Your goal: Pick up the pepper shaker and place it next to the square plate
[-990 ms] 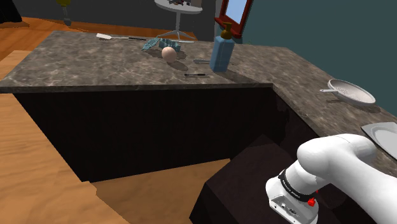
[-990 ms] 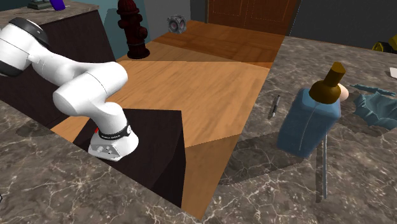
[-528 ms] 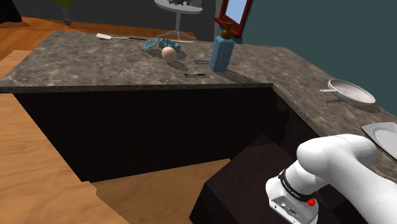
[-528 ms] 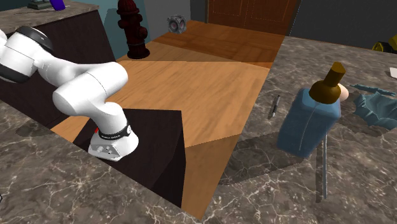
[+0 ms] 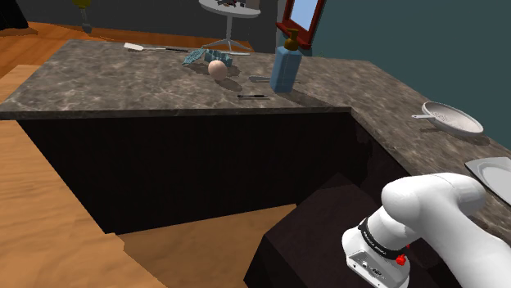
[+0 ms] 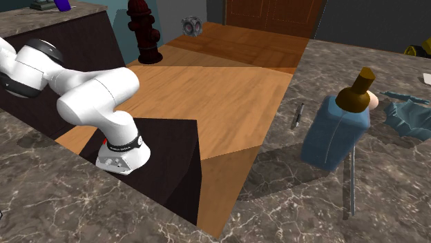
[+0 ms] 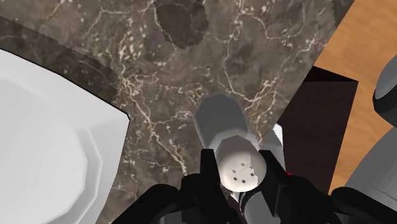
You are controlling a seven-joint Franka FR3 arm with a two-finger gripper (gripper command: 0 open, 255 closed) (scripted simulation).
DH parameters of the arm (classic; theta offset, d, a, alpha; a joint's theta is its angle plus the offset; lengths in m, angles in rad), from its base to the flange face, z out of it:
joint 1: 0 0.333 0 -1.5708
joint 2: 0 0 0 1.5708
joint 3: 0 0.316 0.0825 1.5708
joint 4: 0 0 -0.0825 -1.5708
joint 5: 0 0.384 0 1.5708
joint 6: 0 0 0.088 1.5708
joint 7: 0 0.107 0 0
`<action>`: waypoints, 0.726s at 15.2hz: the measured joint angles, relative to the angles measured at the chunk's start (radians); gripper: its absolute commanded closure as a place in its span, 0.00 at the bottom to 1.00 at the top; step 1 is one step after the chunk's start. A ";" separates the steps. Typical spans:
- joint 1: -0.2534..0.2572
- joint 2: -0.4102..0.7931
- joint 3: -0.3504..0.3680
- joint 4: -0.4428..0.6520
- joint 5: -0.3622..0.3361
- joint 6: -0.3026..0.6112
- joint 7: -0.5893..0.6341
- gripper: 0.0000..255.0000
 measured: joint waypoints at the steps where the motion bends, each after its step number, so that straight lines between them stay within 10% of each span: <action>1: -0.006 -0.016 -0.003 -0.019 -0.002 0.002 0.003 1.00; 11: -0.142 -0.066 -0.113 -0.157 -0.049 0.103 -0.079 1.00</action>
